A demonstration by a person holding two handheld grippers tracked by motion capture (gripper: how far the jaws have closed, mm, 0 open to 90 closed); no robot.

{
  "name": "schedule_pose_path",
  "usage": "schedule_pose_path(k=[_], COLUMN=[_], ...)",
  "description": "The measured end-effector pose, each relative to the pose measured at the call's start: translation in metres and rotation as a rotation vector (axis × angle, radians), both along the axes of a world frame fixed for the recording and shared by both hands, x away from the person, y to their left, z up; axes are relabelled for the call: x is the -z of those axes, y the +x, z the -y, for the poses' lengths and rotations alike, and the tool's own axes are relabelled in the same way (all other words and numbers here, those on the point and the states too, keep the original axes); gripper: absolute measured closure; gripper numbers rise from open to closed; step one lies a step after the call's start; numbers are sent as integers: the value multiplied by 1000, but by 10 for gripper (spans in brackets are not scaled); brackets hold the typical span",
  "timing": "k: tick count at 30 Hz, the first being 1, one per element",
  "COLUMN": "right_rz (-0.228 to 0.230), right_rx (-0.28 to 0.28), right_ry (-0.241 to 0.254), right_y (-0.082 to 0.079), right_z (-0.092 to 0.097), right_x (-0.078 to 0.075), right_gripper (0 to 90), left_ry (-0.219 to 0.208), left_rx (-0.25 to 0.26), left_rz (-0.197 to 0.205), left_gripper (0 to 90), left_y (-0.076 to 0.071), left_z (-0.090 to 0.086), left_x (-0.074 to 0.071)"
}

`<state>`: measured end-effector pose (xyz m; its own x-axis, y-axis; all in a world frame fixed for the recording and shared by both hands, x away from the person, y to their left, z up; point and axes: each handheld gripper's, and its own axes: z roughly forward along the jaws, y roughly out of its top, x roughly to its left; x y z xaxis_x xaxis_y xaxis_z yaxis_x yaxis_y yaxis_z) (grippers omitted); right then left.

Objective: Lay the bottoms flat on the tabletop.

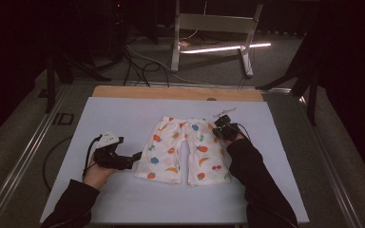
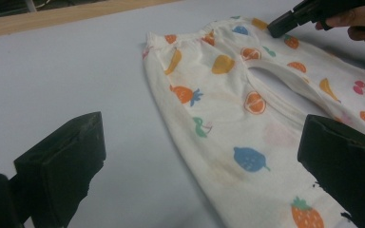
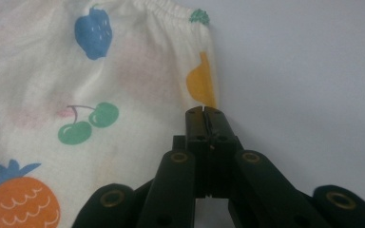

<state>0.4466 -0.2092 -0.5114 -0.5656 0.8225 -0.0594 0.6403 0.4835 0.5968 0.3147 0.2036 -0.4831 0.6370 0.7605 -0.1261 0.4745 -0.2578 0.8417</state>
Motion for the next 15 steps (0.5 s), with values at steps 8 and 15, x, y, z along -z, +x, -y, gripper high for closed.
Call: schedule_pose_path(k=[8, 15], right_rz=[20, 21], right_rx=[16, 32], right_ry=[-24, -50], right_y=[-3, -5], right_z=[2, 7], right_x=[0, 0], right_gripper=[900, 900], left_ry=[12, 11], left_rx=[1, 6], left_rz=[-4, 0], left_gripper=[30, 27], left_y=[-14, -21], left_z=[-9, -14], left_x=[4, 3])
